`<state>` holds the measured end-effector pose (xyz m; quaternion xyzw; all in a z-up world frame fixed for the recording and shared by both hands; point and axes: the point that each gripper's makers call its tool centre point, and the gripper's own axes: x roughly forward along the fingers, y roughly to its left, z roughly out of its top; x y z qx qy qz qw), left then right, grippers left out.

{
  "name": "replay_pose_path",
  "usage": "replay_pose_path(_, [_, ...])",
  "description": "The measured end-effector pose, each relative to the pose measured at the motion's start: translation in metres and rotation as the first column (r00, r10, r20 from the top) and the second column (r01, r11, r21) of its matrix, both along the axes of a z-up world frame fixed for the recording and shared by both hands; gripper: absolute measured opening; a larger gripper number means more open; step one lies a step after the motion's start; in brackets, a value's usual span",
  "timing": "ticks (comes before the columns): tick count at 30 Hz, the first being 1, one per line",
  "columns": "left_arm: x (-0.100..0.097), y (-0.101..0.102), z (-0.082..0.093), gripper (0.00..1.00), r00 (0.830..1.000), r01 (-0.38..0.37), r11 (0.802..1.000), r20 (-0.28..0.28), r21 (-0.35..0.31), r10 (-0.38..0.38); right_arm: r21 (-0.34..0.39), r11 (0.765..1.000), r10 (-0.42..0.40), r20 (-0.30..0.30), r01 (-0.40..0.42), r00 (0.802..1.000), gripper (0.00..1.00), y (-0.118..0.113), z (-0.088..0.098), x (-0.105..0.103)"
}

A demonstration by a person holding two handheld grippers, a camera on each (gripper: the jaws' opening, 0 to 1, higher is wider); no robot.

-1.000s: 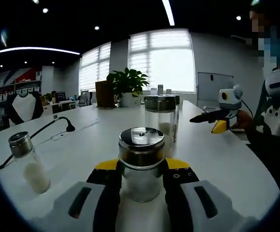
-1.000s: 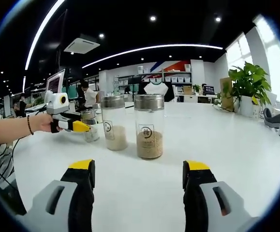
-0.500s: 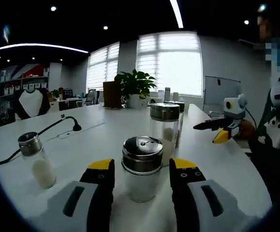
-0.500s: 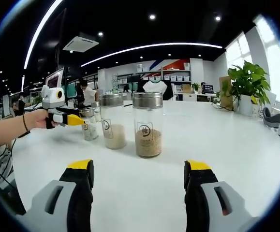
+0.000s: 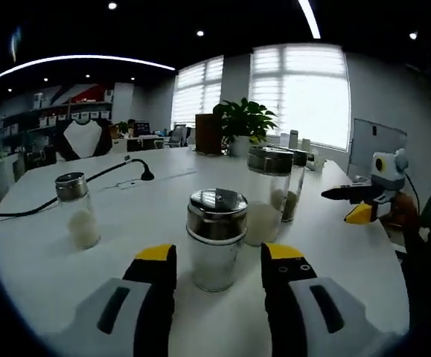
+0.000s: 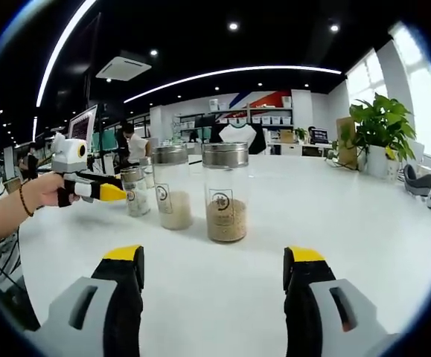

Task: Rotate the seasoning bottle until the label or dispensing opening points toward the visible target arrow and the bottle remains upright within the marked orientation range

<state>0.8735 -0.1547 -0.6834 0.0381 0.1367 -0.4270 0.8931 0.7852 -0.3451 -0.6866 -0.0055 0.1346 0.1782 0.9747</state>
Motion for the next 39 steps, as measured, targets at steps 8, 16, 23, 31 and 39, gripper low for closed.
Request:
replay_pose_path(8, [0.001,0.000,-0.003,0.44,0.981,-0.187,0.979,-0.071,-0.084,0.181,-0.005,1.000,-0.014,-0.005,0.014,1.000,0.81,-0.002,-0.002,0.001])
replay_pose_path(16, [0.000,0.003,0.016,0.46,0.938,-0.344,0.926,-0.020,-0.155,0.345,0.001,1.000,-0.019,-0.007,0.019,1.000,0.82,-0.004,-0.002,0.001])
replay_pose_path(23, [0.004,-0.001,0.022,0.47,0.912,-0.402,0.902,0.016,-0.159,0.410,0.007,1.000,-0.021,0.000,0.021,1.000,0.83,-0.005,0.000,0.001])
replay_pose_path(31, [0.015,-0.003,0.023,0.47,0.898,-0.435,0.880,-0.021,-0.191,0.439,0.000,1.000,-0.005,0.008,0.005,1.000,0.83,0.000,0.002,-0.001])
replay_pose_path(39, [0.018,-0.001,0.016,0.36,0.893,-0.449,0.867,-0.085,-0.216,0.442,-0.007,1.000,0.001,0.019,-0.001,1.000,0.85,0.000,0.006,-0.001])
